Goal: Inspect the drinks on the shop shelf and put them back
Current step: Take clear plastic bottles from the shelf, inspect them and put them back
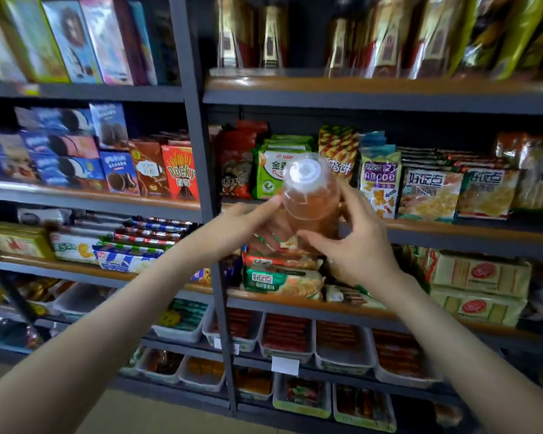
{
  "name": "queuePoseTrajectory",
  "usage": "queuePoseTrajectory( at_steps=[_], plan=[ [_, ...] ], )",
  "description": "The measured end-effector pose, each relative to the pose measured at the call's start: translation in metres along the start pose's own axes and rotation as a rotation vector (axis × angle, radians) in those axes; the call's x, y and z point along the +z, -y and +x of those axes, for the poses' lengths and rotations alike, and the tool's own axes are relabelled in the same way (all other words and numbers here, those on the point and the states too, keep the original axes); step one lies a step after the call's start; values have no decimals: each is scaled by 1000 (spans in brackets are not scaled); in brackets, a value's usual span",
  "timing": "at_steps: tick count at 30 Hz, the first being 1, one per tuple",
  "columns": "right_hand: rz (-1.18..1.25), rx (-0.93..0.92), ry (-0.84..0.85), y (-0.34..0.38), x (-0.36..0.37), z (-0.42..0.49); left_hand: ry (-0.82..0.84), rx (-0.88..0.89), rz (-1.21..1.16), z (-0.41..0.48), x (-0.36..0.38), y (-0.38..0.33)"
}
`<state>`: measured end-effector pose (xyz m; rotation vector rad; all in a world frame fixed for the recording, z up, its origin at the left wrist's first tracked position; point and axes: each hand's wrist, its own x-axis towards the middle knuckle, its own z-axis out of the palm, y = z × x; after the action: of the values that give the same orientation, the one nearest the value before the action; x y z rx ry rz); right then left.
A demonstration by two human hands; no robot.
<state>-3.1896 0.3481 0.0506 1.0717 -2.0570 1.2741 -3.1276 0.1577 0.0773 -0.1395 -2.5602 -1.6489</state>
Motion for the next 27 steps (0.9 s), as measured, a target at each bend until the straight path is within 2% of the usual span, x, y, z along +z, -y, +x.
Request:
queuePoseTrajectory(
  at_steps=[2, 4, 7, 10, 13, 15, 17, 20, 24, 27],
  plan=[
    [67, 76, -49, 3, 2, 27, -114, 200, 142, 15, -18, -7],
    [133, 142, -76, 6, 3, 55, -116, 316, 221, 34, -32, -12],
    [311, 171, -118, 13, 7, 99, -98, 391, 248, 62, -47, -27],
    [418, 146, -160, 15, 13, 140, -201, 482, 239, 94, -70, -40],
    [181, 0, -197, 18, 19, 176, -268, 535, 205, 125, -95, -50],
    [-52, -85, -196, 21, 23, 197, -343, 610, 280, 143, -107, -55],
    [-152, -108, -188, 21, 26, 215, -442, 680, 394, 157, -112, -61],
    [-54, -92, -226, 13, 20, 241, -553, 752, 491, 175, -120, -73],
    [61, -159, -337, 2, 6, 270, -449, 875, 339, 196, -138, -90],
    [82, -154, -373, -8, -4, 291, -576, 935, 559, 219, -150, -91]
  ],
)
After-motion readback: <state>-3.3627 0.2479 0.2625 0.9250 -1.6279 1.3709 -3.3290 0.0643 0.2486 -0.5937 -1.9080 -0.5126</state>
